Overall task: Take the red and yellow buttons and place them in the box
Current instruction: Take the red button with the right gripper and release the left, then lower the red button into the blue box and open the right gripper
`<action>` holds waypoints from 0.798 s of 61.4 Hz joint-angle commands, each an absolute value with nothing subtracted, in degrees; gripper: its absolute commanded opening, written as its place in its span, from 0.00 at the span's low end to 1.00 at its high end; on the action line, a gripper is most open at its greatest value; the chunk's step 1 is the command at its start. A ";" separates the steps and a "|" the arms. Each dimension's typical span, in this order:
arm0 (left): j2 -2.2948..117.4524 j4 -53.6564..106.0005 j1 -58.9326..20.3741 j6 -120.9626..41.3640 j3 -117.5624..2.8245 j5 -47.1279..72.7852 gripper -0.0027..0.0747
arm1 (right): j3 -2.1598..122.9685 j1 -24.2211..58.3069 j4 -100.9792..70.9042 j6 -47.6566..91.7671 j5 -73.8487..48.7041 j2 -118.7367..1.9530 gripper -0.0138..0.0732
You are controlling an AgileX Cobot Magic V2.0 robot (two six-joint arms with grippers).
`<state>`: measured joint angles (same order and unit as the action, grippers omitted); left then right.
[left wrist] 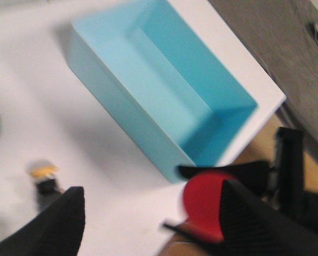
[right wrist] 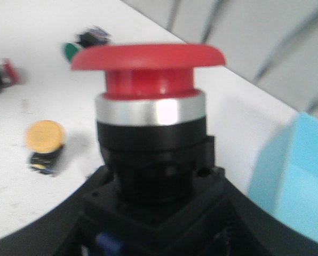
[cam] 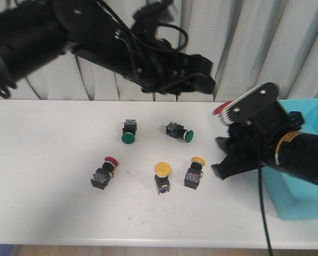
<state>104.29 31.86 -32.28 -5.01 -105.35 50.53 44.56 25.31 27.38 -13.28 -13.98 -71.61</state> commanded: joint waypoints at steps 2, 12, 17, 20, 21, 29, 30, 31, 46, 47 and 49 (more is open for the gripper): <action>98.44 26.64 -29.86 -10.07 -106.97 47.05 0.71 | 46.75 19.90 28.17 -17.03 -11.84 -70.06 0.16; 94.24 5.44 -28.92 -10.86 -106.97 48.09 0.71 | 49.59 11.86 27.95 -20.88 -14.94 -70.06 0.16; 92.96 -2.15 -28.92 -10.43 -106.92 48.28 0.71 | 51.59 7.90 27.74 -21.53 -15.37 -70.68 0.17; 92.30 -5.88 -28.92 -9.60 -106.92 48.35 0.71 | 53.19 5.24 27.11 -21.98 -16.13 -71.65 0.17; 92.23 -6.85 -28.92 -9.44 -106.92 48.35 0.71 | 53.70 4.49 26.78 -22.22 -16.48 -72.11 0.17; 92.03 -10.57 -28.92 -8.44 -106.92 48.65 0.71 | 58.61 -1.43 24.36 -22.28 -19.69 -78.82 0.17; 92.08 -10.68 -28.92 -8.44 -106.92 48.65 0.71 | 59.10 -1.84 24.30 -22.29 -20.00 -79.71 0.17; 92.17 -10.68 -28.92 -8.44 -106.92 48.65 0.71 | 59.85 -2.43 24.29 -22.29 -20.59 -81.09 0.17; 92.62 -10.61 -28.92 -8.29 -106.88 48.76 0.71 | 67.01 -4.57 18.64 -15.93 -23.87 -96.99 0.18; 92.62 -10.56 -28.92 -8.21 -106.88 48.76 0.71 | 67.40 -4.57 17.96 -15.36 -23.87 -97.74 0.18; 92.62 -10.47 -28.92 -7.85 -106.88 48.76 0.71 | 68.32 -4.57 16.23 -13.83 -23.92 -99.54 0.18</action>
<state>94.81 -10.05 -28.91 -9.07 -105.35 51.94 64.45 -4.22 19.40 -17.96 -26.17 -97.89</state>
